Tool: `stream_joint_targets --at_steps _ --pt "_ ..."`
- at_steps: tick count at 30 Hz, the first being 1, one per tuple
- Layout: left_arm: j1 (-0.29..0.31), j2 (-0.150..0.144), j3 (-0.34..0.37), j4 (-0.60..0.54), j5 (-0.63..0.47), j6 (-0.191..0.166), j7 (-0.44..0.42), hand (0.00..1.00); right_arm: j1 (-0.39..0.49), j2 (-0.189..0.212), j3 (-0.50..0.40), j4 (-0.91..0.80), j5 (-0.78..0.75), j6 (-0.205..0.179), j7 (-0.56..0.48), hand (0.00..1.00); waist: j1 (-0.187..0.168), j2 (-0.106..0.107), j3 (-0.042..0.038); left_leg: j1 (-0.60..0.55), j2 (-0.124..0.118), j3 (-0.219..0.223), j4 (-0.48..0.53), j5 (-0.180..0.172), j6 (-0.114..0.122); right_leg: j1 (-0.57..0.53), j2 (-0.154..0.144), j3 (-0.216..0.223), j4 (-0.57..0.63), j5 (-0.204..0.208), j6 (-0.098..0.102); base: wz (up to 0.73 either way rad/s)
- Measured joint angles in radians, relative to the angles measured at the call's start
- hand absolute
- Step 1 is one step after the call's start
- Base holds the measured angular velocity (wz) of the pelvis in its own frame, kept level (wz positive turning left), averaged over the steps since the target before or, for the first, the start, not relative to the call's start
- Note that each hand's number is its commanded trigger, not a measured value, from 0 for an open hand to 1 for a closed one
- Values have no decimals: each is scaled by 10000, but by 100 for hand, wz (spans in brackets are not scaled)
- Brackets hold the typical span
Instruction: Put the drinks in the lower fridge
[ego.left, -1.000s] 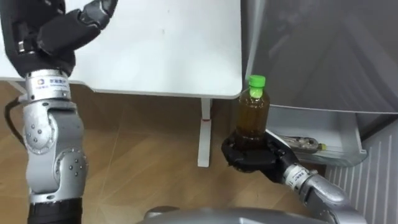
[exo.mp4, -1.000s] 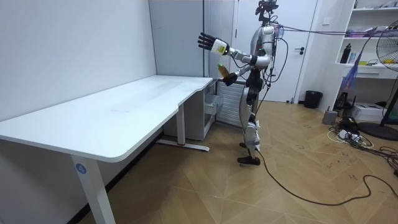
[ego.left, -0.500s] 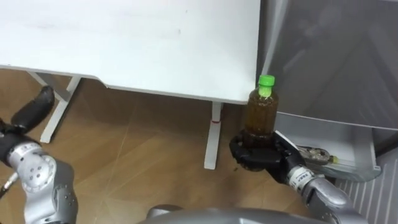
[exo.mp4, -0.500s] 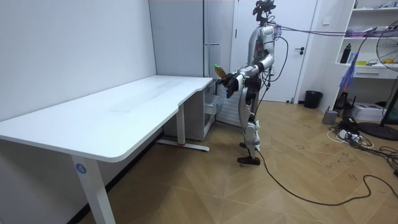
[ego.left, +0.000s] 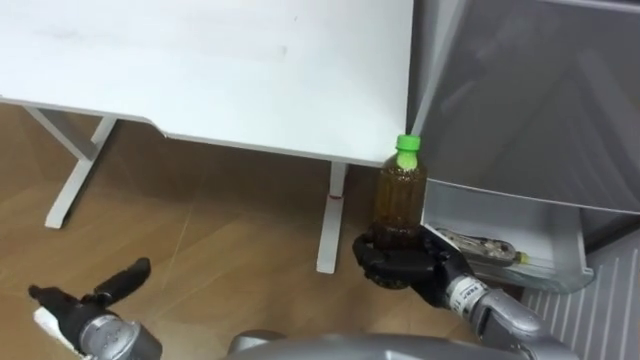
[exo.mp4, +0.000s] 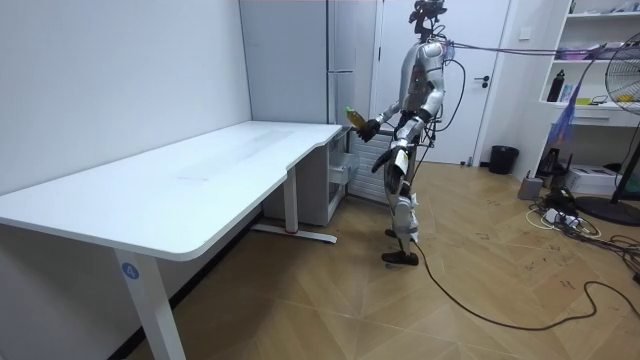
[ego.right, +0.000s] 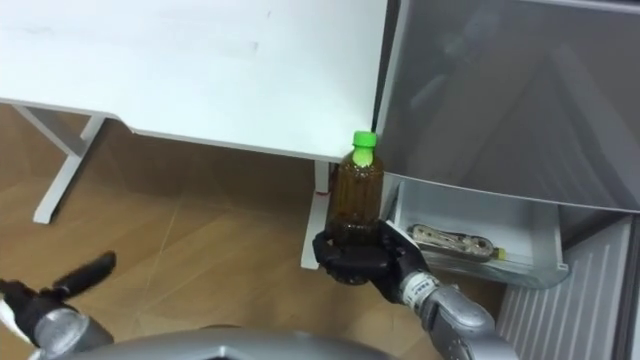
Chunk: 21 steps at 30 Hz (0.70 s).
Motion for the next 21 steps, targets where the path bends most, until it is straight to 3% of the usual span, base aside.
stream_joint_targets --at_steps 6,11,21 --pt "43 2 29 1582 -64 233 -554 0 -153 -51 8 1 270 51 -195 100 -74 -42 -4 -146 -10 -35 35 -1 -1 -131 -13 -56 1 0 0 2" --pt "109 3 8 2611 31 909 -1398 0 -155 -198 16 1 296 270 -207 100 -97 -56 -13 -117 -8 24 13 -1 -1 -171 -10 -5 6 1 -1 -2" --pt "-29 14 0 3837 1026 1727 -2919 0 -141 -191 -12 89 706 282 -254 100 -549 -70 -3 -206 -1 100 -31 -2 1 -218 -1 76 6 0 0 -1"
